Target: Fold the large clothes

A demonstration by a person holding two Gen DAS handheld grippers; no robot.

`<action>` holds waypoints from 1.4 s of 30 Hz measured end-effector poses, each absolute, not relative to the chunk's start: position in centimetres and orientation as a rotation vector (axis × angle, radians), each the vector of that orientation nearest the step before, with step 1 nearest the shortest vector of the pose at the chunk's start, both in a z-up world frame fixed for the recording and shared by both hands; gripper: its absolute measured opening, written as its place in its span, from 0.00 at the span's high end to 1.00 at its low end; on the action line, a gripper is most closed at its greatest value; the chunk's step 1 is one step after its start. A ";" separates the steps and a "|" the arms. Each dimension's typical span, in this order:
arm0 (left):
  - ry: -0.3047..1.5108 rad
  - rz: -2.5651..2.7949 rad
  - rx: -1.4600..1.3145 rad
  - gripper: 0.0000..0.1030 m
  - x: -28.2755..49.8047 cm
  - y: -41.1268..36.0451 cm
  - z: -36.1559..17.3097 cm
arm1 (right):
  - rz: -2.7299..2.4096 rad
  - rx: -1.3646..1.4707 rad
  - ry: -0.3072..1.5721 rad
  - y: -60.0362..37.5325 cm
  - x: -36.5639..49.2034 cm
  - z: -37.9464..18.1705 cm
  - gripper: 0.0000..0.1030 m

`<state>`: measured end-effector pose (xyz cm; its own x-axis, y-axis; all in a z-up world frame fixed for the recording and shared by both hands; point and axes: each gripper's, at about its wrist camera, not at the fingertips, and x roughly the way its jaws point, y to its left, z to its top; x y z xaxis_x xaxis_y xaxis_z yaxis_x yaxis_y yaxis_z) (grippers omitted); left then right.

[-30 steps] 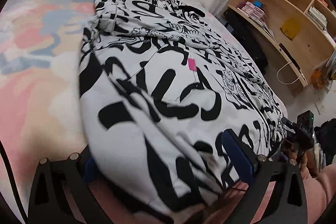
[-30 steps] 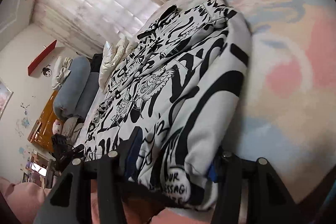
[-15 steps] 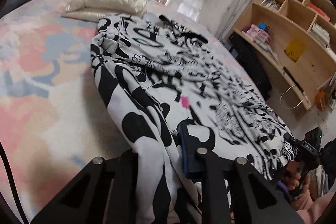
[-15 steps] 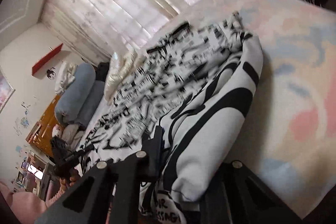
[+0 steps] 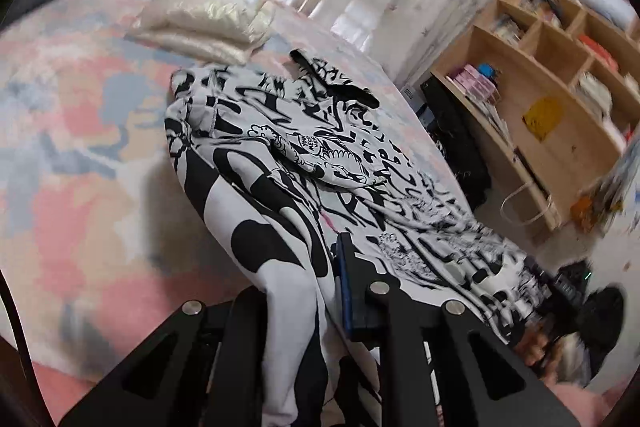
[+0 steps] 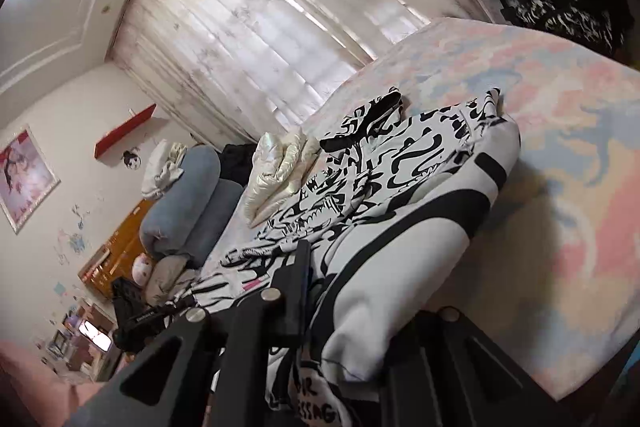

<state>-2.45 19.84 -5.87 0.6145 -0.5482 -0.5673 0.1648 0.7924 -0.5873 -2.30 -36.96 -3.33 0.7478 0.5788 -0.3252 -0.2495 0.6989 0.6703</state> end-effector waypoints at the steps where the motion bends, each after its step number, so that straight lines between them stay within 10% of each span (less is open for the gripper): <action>1: 0.826 -0.432 -0.549 0.89 -1.8 20.1 -6.0 | 0.495 0.673 0.558 -37.3 -1.9 -3.5 0.89; 15: 0.830 -0.417 -0.779 0.77 14.0 19.7 -4.4 | 0.391 0.931 0.600 -39.5 11.5 -2.3 0.82; 23: 0.707 -0.278 -0.982 0.45 24.9 23.2 -2.4 | 0.301 1.038 0.611 -40.2 24.1 0.0 0.08; 42: 0.939 -0.298 -0.213 0.38 32.9 17.6 -5.5 | 0.205 0.446 0.835 -38.6 32.1 -2.8 0.07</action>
